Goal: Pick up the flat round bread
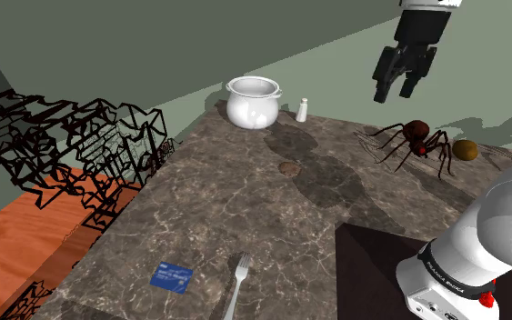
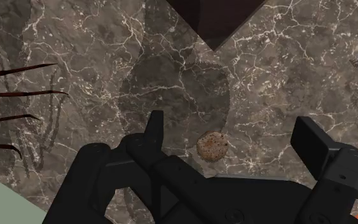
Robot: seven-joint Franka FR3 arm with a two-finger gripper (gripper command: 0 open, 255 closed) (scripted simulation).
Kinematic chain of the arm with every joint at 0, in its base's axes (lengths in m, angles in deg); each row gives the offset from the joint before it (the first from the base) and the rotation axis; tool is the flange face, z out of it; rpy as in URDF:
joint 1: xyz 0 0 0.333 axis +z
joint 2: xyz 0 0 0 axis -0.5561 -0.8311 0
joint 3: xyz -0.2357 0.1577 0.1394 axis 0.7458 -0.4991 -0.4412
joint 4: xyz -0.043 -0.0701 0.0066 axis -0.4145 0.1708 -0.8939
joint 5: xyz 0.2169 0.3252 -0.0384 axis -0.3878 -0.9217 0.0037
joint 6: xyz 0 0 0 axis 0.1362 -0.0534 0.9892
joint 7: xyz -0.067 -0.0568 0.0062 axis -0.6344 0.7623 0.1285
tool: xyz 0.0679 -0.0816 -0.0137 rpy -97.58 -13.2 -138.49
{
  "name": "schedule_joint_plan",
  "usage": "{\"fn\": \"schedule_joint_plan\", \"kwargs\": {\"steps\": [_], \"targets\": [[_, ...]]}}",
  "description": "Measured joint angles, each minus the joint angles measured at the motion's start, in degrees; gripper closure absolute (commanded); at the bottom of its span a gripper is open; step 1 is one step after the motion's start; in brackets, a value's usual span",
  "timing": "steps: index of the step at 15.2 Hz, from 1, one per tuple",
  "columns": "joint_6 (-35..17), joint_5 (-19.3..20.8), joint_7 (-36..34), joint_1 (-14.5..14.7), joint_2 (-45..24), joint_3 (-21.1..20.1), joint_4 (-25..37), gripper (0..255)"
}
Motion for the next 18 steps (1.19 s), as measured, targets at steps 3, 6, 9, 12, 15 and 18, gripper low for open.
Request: {"fn": "schedule_joint_plan", "kwargs": {"steps": [3,6,9,12,15,18], "targets": [[-2.58,0.12,0.50,0.23,-0.94,-0.11,-1.45,0],[-8.66,0.55,1.83,0.64,-2.75,-0.14,-5.14,0],[-15.44,0.87,3.03,1.15,-5.66,-0.32,-8.35,0],[-22.54,1.23,4.34,1.63,-9.74,-0.37,-10.74,0],[-29.88,1.65,5.70,2.01,-14.70,-0.31,-12.40,0],[-37.02,1.71,6.38,2.73,-20.41,-0.77,-13.08,0]]}}
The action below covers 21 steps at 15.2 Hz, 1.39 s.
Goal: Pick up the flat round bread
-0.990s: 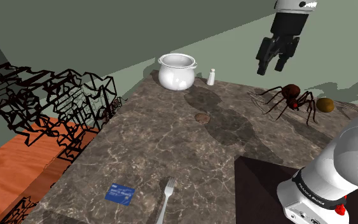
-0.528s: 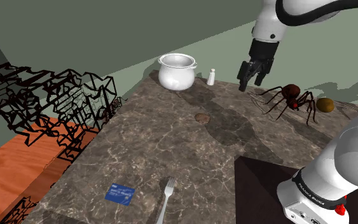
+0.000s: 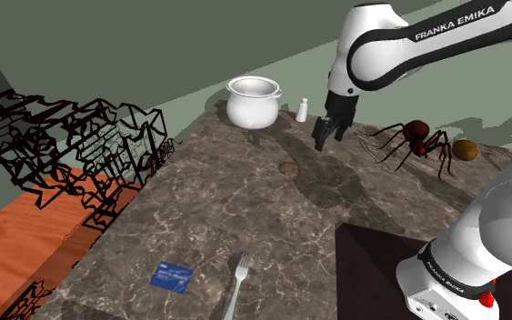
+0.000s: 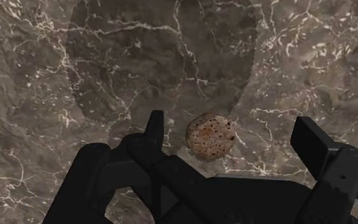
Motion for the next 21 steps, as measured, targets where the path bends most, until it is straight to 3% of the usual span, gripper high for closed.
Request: {"fn": "schedule_joint_plan", "kwargs": {"steps": [10,19,20,21], "targets": [[-21.32,1.52,2.99,1.07,-22.70,-0.54,3.83,0],[-29.71,1.90,3.39,1.12,-31.44,-0.57,4.62,0],[-30.02,1.89,3.45,1.08,-31.75,-0.56,4.62,255],[-30.19,1.88,3.50,1.05,-31.90,-0.54,4.62,255]]}}
